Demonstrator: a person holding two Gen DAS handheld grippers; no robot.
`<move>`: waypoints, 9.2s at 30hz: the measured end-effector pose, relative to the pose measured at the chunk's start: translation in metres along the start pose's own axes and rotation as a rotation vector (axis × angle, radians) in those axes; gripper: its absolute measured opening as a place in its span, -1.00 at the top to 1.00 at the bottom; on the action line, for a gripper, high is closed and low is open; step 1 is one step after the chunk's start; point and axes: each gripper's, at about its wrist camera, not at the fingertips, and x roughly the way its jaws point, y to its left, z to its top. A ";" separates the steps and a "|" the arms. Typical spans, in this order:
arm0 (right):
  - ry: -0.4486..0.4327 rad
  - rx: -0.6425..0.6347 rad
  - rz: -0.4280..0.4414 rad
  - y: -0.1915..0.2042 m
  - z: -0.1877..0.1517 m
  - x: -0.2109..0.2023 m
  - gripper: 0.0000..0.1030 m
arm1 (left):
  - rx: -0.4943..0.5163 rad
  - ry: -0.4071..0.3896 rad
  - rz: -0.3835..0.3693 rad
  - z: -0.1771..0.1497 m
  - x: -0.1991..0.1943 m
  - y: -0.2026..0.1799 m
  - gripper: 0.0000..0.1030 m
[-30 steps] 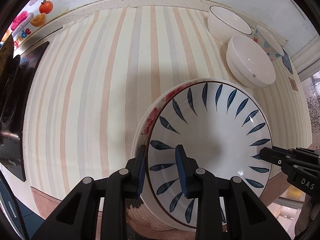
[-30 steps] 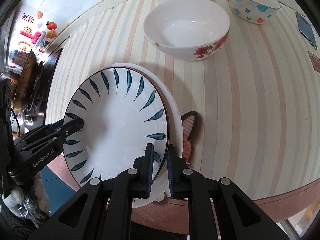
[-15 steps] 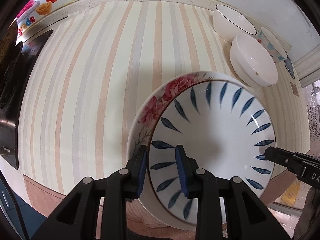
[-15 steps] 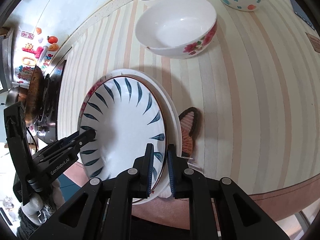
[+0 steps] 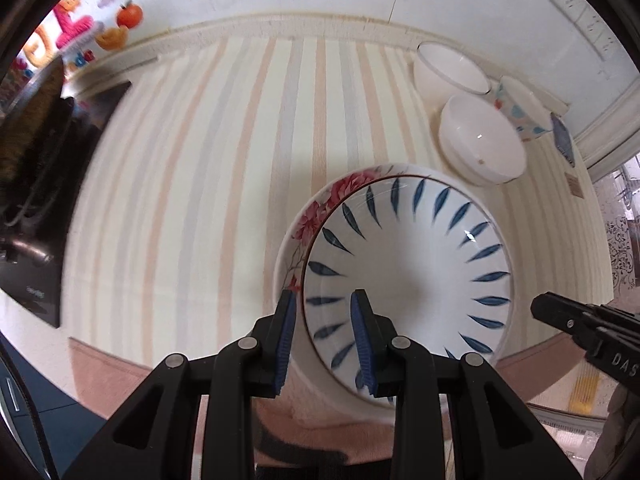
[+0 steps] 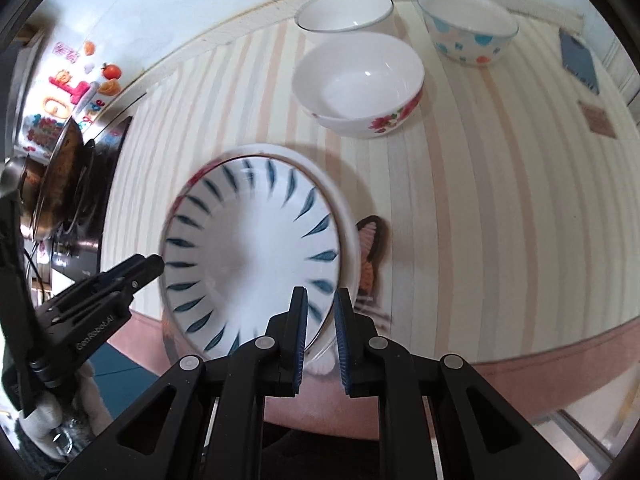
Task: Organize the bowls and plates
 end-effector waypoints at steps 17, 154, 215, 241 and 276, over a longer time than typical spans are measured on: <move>-0.245 -0.080 -0.063 0.072 -0.108 -0.153 -0.08 | 0.056 -0.247 0.015 -0.065 -0.170 0.005 0.10; 0.134 -0.123 0.082 -0.090 0.340 0.084 0.74 | -0.177 0.120 -0.105 0.251 0.134 -0.122 0.54; 0.224 0.150 0.075 -0.199 0.035 -0.027 0.75 | 0.169 0.241 -0.176 0.061 0.046 -0.243 0.54; -0.072 0.326 0.193 -0.251 0.165 -0.072 -0.07 | 0.047 0.062 -0.188 0.219 0.044 -0.228 0.53; 0.005 0.247 0.128 -0.215 0.239 -0.003 0.69 | 0.096 0.109 -0.183 0.242 0.089 -0.258 0.54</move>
